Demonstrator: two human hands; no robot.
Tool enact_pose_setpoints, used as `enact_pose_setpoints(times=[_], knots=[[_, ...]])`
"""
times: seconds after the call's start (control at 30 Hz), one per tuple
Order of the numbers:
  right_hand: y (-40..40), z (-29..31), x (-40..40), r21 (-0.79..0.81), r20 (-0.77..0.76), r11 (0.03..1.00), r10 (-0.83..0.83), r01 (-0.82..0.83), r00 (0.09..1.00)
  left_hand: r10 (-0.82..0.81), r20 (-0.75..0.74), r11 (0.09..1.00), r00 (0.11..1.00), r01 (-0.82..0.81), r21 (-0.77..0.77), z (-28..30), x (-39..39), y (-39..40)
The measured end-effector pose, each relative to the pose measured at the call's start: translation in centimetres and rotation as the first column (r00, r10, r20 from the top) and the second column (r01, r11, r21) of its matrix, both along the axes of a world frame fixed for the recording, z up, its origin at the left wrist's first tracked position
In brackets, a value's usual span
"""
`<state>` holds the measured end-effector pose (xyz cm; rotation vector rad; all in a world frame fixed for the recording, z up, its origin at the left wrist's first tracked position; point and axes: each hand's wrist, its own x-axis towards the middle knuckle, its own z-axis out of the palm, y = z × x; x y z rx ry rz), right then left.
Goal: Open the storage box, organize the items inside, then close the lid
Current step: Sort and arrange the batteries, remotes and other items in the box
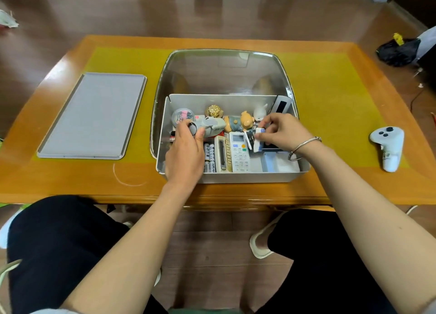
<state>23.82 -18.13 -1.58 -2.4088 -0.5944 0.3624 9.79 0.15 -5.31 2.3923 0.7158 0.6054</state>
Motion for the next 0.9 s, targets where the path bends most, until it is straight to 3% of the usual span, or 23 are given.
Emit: enact_pose_setpoints(times=[0.13,0.53,0.77,0.9], knots=[[-0.3,0.3,-0.9,-0.032,-0.072,0.999,0.025,-0.028,0.997,-0.009,-0.004,1.0,1.0,0.009,0.018,0.0,-0.1,-0.1],[-0.2,-0.5,-0.6,-0.297,-0.091,0.928,0.209,-0.226,0.974,-0.016,-0.031,1.0,0.999,0.017,0.022,0.1,-0.2,-0.2],[-0.5,-0.7,-0.1,-0.382,0.062,0.898,0.258,-0.216,0.964,-0.026,-0.028,0.999,0.999,0.027,0.031,0.3,-0.3,-0.2],[-0.5,-1.1,-0.3,-0.418,0.015,0.866,0.309,-0.275,0.951,-0.029,-0.032,0.999,0.999,0.03,0.032,0.3,-0.3,-0.3]])
